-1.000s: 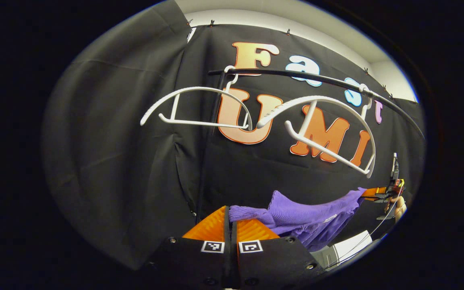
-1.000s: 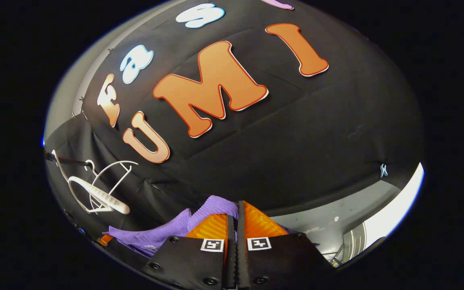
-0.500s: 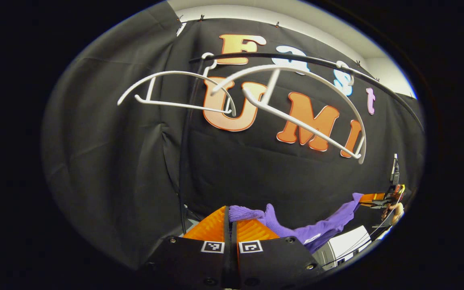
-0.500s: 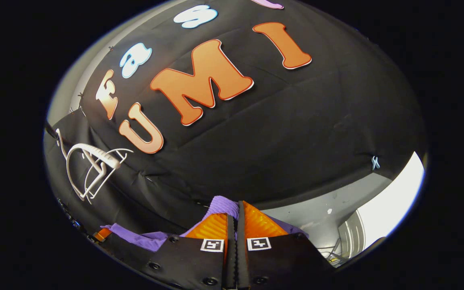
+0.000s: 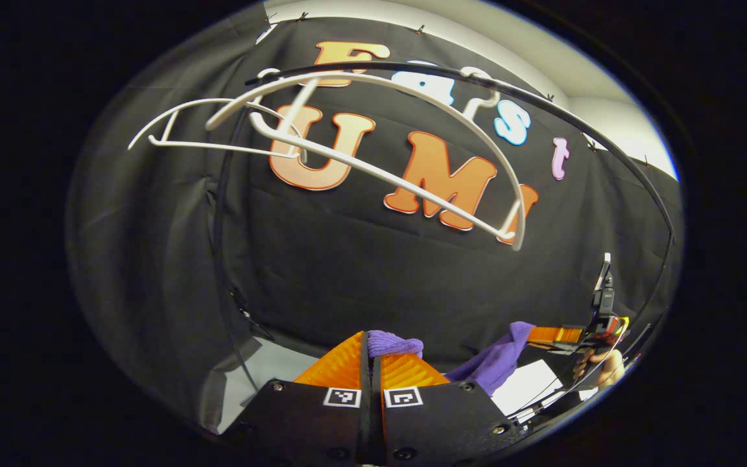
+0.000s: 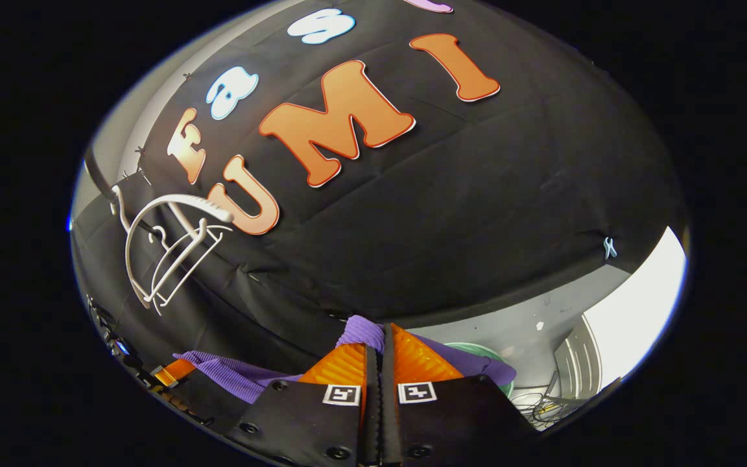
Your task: Grasp the clothes on the hanger with both hands and then place them into the laundry hamper below.
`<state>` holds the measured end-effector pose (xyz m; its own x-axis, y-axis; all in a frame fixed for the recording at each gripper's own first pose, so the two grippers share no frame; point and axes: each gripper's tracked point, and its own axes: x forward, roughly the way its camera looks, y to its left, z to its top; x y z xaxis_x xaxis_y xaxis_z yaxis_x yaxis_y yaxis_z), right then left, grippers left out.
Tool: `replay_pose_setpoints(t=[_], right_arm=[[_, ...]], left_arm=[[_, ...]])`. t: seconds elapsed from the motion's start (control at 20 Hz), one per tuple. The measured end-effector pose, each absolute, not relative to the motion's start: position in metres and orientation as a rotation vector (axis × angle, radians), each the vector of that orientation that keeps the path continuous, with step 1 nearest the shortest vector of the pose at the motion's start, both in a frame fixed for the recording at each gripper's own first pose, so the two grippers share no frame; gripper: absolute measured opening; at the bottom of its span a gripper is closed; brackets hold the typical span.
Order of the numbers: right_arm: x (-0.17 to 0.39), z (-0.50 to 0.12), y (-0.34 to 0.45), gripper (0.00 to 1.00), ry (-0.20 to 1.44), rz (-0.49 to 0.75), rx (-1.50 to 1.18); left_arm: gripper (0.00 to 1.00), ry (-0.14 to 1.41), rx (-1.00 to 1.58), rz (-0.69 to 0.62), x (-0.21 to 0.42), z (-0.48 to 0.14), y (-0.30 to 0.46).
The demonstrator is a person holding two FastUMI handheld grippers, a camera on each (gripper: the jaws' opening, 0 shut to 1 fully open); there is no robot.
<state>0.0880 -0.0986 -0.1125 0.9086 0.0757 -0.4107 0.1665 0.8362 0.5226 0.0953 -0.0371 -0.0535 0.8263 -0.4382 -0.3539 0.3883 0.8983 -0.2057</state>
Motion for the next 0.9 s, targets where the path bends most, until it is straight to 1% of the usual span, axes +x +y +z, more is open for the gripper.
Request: replay_pose_setpoints(t=[0.15, 0.5, 0.75, 0.9], right_arm=[[0.076, -0.124, -0.09, 0.08, 0.452, -0.083, 0.545], [0.062, -0.156, -0.068, 0.08, 0.495, -0.095, 0.452], [0.053, -0.184, -0.076, 0.08, 0.53, -0.159, 0.368], [0.05, -0.202, -0.081, 0.08, 0.553, -0.196, 0.329]], left_arm=[[0.0, 0.419, -0.088, -0.491, 0.086, -0.06, -0.073], [0.0, 0.489, -0.03, -0.596, 0.069, -0.099, -0.15], [0.0, 0.531, 0.032, -0.586, 0.069, -0.134, -0.162], [0.0, 0.582, 0.059, -0.567, 0.069, -0.164, -0.163]])
